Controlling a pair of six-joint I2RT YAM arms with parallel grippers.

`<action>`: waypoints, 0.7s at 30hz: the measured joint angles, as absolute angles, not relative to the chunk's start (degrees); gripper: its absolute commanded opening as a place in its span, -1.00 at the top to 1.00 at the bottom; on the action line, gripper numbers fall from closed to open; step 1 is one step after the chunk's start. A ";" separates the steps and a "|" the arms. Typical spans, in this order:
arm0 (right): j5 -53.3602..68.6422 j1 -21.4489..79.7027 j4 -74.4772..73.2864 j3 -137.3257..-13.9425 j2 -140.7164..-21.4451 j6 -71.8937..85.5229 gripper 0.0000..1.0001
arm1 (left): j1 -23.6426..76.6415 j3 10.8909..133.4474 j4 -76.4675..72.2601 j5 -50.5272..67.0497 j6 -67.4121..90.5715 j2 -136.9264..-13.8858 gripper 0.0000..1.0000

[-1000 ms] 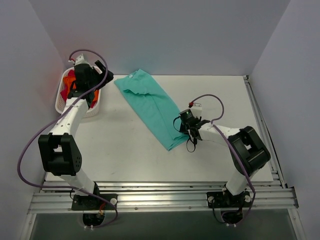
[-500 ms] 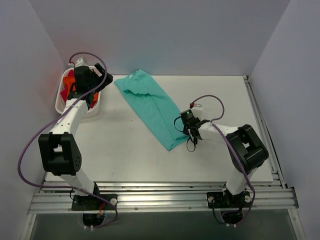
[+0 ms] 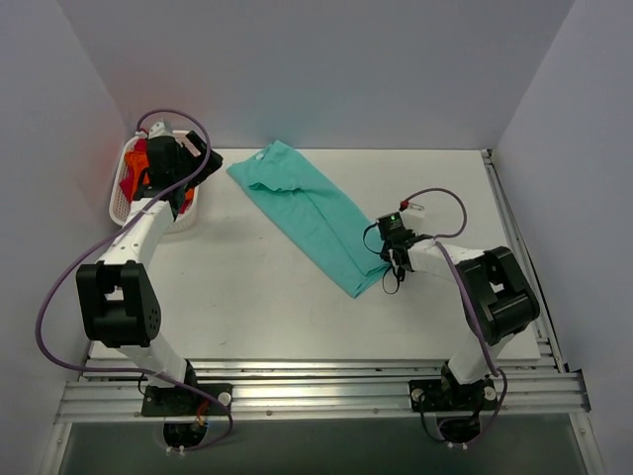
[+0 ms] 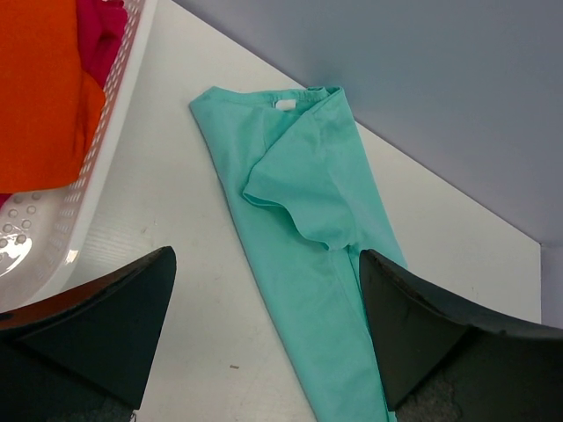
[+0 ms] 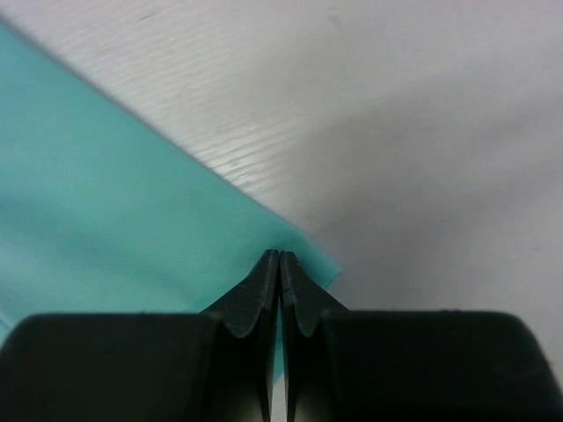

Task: Fold and stack the t-shirts
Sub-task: Fold the tshirt

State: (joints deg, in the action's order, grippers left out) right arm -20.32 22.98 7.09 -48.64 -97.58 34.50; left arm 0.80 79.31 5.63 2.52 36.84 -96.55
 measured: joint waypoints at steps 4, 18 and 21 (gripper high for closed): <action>-20.38 19.22 7.07 -47.51 -96.86 35.16 1.00 | 0.69 78.56 5.30 3.01 36.86 -96.05 -0.88; -14.59 40.05 8.69 -46.37 -95.94 43.92 1.00 | 0.64 74.46 3.73 5.06 37.45 -91.70 -0.89; -14.63 46.92 10.17 -46.50 -96.79 46.59 1.00 | 0.67 72.42 4.08 5.04 37.45 -89.67 -0.89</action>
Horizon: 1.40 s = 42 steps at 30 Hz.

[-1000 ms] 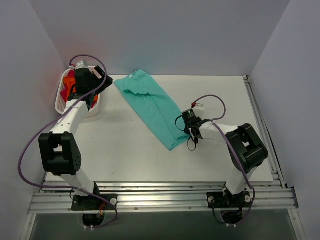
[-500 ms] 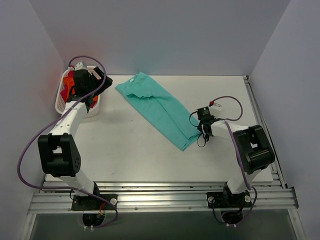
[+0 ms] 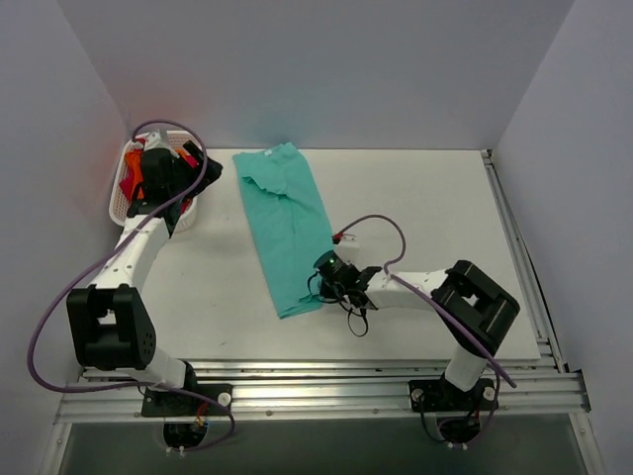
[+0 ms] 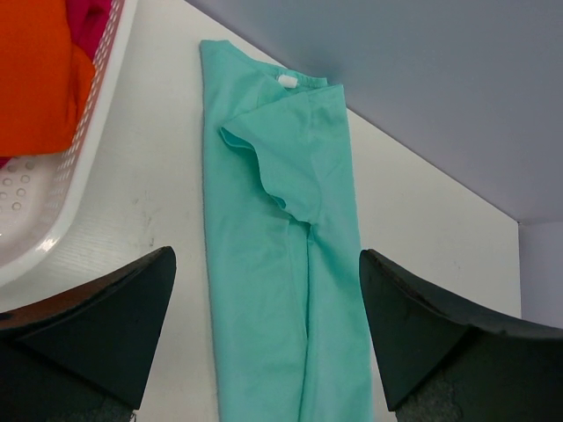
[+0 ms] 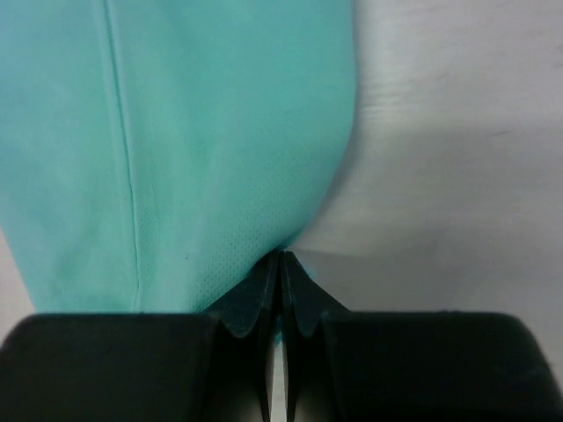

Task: Fold and stack the t-shirts
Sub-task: Fold the tshirt

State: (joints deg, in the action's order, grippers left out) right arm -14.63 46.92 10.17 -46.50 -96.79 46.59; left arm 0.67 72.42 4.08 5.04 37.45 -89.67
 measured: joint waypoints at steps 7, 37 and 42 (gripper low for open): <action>-15.97 60.45 18.37 -54.41 -106.63 51.75 1.00 | 0.71 66.63 5.69 4.49 37.30 -81.06 -0.89; -31.33 66.76 2.04 -56.55 -98.39 49.25 -0.31 | 19.73 43.20 19.79 -18.57 39.53 -54.39 -0.88; -27.83 66.85 3.44 -62.50 -106.02 47.75 -0.29 | 19.79 42.50 19.81 -19.18 39.88 -54.57 -0.88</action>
State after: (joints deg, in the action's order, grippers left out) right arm -27.83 66.85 3.44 -62.50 -106.02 47.75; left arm 19.79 42.50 19.81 -19.18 39.88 -54.57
